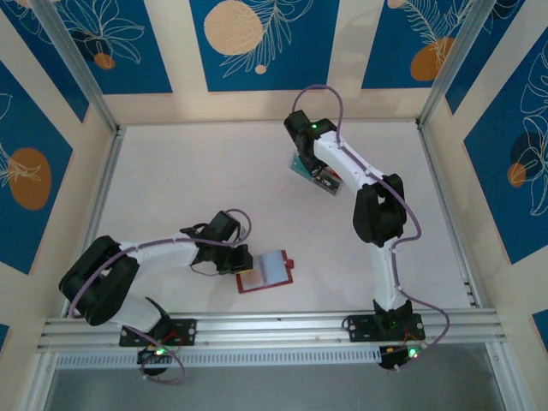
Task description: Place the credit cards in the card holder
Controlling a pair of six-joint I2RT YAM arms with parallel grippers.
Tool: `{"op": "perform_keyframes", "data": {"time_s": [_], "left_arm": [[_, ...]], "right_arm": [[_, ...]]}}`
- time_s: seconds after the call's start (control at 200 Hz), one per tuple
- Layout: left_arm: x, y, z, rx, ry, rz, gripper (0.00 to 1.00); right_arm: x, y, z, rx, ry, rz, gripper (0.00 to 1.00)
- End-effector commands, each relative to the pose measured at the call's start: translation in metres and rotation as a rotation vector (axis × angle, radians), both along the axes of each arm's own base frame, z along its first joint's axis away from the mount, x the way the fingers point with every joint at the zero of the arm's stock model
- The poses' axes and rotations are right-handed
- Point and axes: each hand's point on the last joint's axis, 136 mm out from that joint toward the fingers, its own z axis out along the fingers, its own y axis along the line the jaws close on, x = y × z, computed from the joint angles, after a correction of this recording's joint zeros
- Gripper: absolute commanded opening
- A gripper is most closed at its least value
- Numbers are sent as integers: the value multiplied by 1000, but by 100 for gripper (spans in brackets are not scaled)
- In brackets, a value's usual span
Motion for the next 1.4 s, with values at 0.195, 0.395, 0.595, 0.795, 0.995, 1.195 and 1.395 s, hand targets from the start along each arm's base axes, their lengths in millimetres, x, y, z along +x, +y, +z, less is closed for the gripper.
{"op": "perform_keyframes", "data": {"time_s": [0.195,0.395,0.595,0.795,0.995,1.195,1.395], "left_arm": [[-5,14,28,55,-72,-59,11],[-1,12,41,59,-103,-75,12],[1,2,21,55,-46,-79,11],[-6,12,0,105,-3,-78,11],[-18,27,-16,161,35,-64,10],[-21,34,-19,187,35,-58,10],[-21,33,-19,181,39,-57,10]], "right_arm": [[-75,41,63,202,-94,52,0],[-160,99,58,697,19,144,0],[-220,132,34,1113,156,150,0],[-253,147,-2,1255,268,128,0],[-269,159,-24,1367,347,109,0],[-278,162,-42,1370,388,103,0],[-282,165,-59,1355,427,94,0]]}}
